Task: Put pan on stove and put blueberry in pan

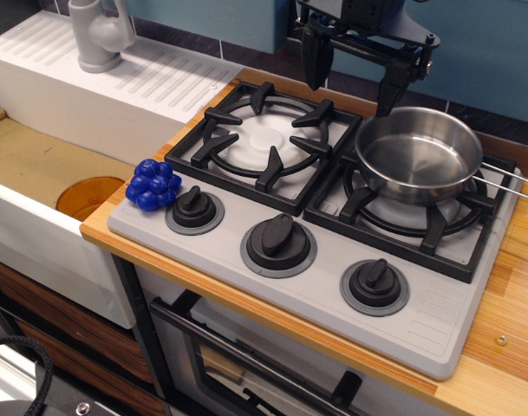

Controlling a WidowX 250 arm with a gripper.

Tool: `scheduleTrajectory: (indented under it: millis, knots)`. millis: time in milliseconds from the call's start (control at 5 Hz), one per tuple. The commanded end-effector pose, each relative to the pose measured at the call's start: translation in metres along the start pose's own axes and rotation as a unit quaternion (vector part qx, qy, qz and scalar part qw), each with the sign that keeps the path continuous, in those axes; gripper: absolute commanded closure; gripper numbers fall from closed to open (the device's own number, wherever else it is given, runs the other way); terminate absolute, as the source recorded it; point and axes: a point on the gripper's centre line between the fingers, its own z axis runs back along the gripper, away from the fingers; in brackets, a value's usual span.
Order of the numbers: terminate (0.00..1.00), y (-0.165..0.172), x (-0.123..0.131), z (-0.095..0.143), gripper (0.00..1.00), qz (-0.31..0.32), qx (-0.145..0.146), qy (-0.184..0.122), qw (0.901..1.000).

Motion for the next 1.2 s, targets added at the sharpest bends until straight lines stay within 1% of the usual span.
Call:
scheduleTrajectory:
  millis: [0, 600, 800, 1000]
  knots:
    - [0.0, 0.0, 0.0, 0.0, 0.0, 0.0, 0.0, 0.0, 1.0]
    - [0.0, -0.003, 0.009, -0.041, 0.0, -0.006, -0.014, -0.04, 0.9991]
    - [0.0, -0.002, 0.01, -0.051, 0.0, -0.008, -0.018, -0.05, 0.9986]
    - [0.0, -0.002, 0.011, -0.059, 0.0, -0.01, -0.02, -0.051, 0.9985]
